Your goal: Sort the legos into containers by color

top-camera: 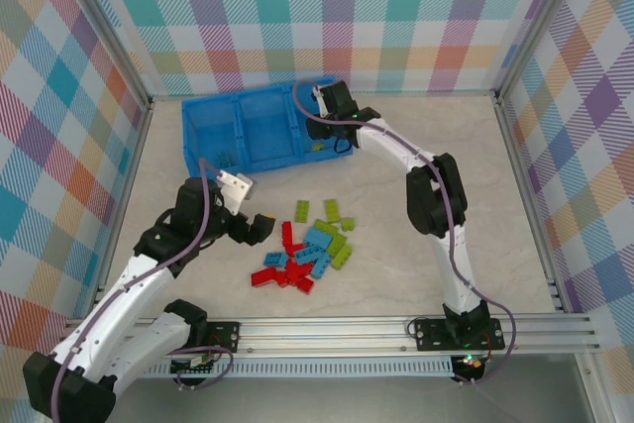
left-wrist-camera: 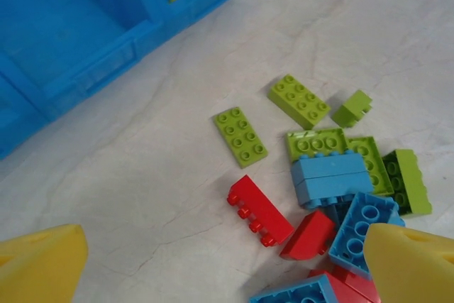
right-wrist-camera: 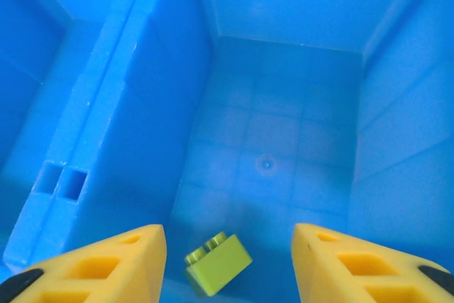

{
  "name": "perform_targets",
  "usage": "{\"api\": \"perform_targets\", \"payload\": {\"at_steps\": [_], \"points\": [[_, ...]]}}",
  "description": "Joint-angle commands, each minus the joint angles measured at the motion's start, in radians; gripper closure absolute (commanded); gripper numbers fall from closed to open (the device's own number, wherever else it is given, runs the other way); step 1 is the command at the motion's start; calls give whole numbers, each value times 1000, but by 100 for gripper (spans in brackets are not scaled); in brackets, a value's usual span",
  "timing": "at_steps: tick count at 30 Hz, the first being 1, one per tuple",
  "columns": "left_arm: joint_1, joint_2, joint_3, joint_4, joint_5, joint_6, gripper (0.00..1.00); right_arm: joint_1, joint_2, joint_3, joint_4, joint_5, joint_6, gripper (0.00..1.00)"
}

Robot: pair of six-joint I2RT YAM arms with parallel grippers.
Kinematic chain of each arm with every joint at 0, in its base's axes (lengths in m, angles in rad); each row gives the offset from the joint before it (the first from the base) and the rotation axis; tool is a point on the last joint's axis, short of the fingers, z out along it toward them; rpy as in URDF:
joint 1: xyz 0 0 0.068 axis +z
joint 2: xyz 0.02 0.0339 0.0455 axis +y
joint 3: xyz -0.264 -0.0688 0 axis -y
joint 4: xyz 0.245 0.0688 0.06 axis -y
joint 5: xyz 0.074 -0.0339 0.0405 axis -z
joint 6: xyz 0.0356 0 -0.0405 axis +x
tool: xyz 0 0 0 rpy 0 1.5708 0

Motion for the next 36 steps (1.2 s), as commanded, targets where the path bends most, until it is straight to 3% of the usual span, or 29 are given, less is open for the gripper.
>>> {"api": "perform_targets", "payload": {"at_steps": [1,4,8,12,14,18,22,31,36], "points": [[-7,31,69,-26,-62,-103,0,3,-98,-23,-32,-14,-4,49],[-7,96,138,-101,-92,-227,2,3,-215,-141,-15,-50,-7,47],[-25,181,214,-206,-75,-471,12,3,-456,-394,10,-184,-6,35],[-91,231,160,-151,-74,-741,18,6,-698,-637,-26,-359,98,25],[-139,271,133,-95,-92,-814,18,20,-793,-735,-64,-453,147,19],[-223,428,180,-94,-179,-859,21,152,-928,-844,-192,-443,120,17],[-244,585,207,-72,-197,-885,31,258,-966,-880,-283,-396,97,15],[-245,772,210,20,-166,-848,40,281,-1004,-957,-238,-318,142,14],[-245,821,211,21,-179,-839,65,282,-969,-940,-256,-315,142,14]]}}
